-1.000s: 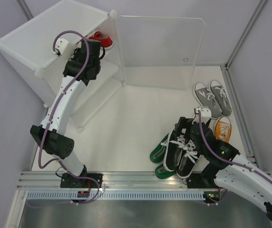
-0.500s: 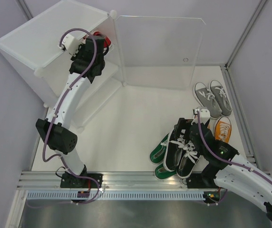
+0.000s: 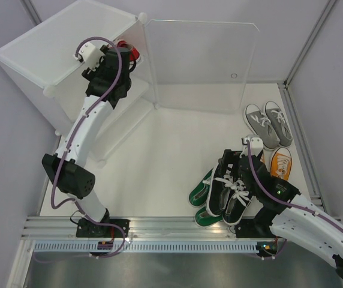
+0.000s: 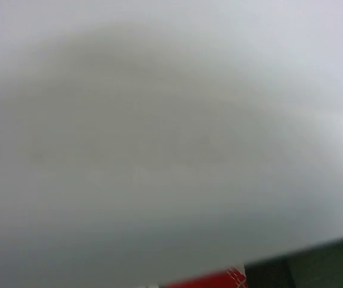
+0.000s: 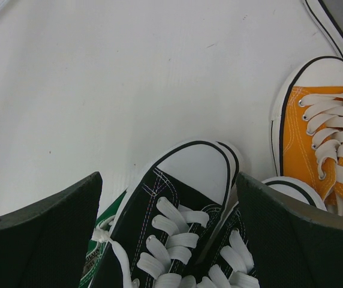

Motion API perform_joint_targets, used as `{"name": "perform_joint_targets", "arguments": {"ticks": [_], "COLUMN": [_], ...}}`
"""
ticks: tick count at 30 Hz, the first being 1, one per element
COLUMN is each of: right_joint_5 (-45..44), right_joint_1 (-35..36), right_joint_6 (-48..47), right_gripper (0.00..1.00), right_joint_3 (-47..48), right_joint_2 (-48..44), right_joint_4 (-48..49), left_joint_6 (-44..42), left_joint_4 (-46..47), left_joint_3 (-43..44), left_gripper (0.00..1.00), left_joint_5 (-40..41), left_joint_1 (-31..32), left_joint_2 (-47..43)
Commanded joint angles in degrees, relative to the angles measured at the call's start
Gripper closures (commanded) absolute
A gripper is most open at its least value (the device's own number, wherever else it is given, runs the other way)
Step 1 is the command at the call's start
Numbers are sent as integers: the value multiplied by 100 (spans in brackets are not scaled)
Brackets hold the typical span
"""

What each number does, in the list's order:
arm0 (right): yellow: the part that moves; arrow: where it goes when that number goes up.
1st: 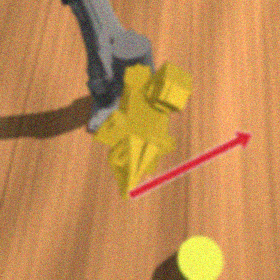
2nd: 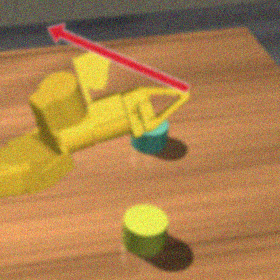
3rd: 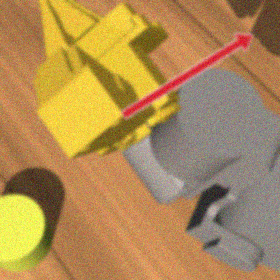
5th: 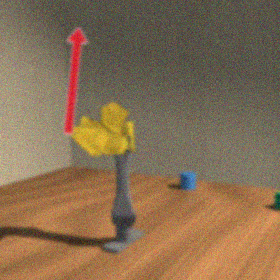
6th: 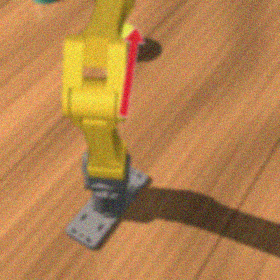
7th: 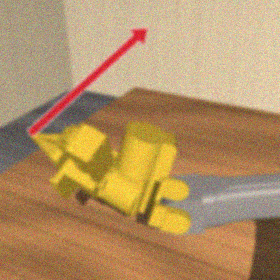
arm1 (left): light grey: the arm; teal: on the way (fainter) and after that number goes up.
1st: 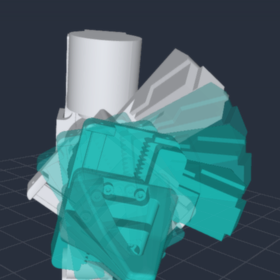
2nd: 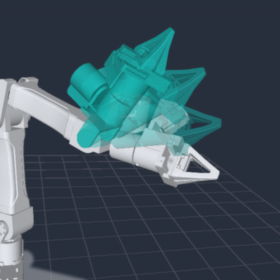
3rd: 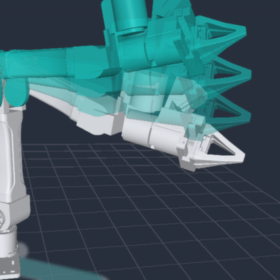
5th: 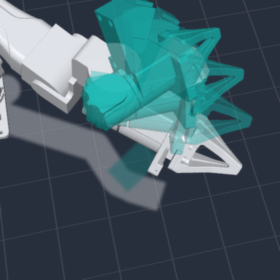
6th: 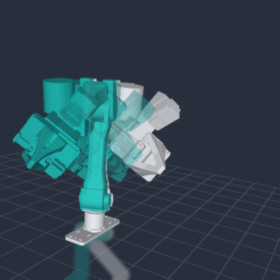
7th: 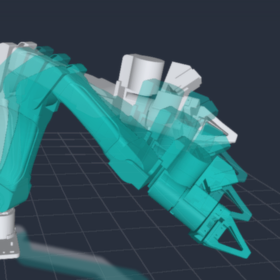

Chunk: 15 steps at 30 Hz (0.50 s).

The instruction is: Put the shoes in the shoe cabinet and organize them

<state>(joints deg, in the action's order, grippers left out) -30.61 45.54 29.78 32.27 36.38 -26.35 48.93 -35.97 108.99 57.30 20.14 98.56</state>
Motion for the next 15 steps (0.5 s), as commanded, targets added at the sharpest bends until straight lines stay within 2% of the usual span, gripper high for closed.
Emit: {"name": "perform_joint_targets", "arguments": {"ticks": [1,5,12,15], "right_joint_5": [55,90,126,134], "right_joint_1": [8,8,16,16], "right_joint_6": [-69,-95,-104,-104], "right_gripper": [5,5,5,6], "right_joint_3": [-2,25,7,7], "right_joint_2": [1,18,36,53], "right_joint_4": [191,183,191,200], "left_joint_6": [-163,-646,-964,-1402], "left_joint_4": [933,933,933,898], "left_joint_3": [35,-70,-781,-976], "left_gripper": [22,7,2,0], "left_joint_5": [-605,-974,-1562,-1617], "left_joint_1": [-54,-19,95,349], "left_joint_2": [-610,-865,-1409,-1498]}}
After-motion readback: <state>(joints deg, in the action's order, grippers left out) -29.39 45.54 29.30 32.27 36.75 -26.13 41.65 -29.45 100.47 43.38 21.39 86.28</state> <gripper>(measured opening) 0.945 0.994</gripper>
